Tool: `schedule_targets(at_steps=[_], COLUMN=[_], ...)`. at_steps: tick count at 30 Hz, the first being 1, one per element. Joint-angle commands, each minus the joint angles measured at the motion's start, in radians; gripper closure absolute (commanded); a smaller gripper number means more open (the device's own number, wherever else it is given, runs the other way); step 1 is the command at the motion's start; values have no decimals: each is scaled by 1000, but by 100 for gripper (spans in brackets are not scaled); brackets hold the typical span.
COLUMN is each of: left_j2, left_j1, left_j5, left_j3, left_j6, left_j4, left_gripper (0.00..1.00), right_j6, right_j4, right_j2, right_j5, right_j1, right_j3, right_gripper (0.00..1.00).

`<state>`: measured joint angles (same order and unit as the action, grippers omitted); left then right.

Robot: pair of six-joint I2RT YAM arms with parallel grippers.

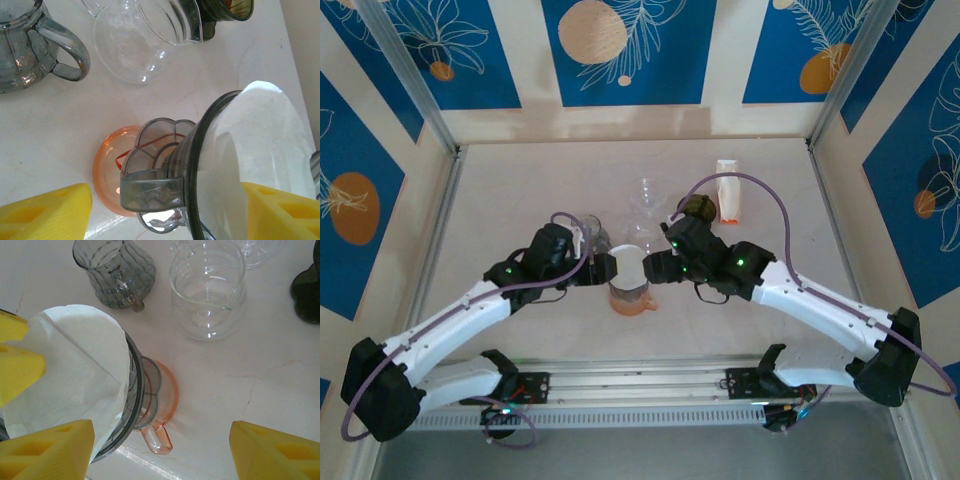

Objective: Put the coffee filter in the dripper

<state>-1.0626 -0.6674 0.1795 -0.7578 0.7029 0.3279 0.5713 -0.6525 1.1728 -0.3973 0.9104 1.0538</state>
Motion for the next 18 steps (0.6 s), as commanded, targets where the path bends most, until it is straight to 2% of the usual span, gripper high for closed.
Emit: schedule_targets(at_steps=[1, 4, 8, 10, 14, 18], left_j2=[31, 42, 77, 86, 62, -39], left_j1=[10, 11, 26, 72, 232, 296], left_j5=[31, 30, -25, -18, 71, 58], left_j3=[2, -5, -40, -54, -41, -47], left_j6=[15, 19, -4, -6, 34, 44], left_j4=[-29, -24, 19, 29, -17, -69], left_gripper=[23, 22, 23, 24, 29, 43], right_j6=[18, 22, 29, 33, 43, 47], right_j4=[17, 19, 19, 23, 33, 39], right_j2=[-26, -39, -74, -94, -136, -155], right_j5=[-33, -45, -72, -84, -84, -81], right_j1=[4, 5, 4, 3, -1, -5], right_j3=[-15, -20, -36, -50, -80, -105], right_gripper=[27, 27, 28, 28, 28, 28])
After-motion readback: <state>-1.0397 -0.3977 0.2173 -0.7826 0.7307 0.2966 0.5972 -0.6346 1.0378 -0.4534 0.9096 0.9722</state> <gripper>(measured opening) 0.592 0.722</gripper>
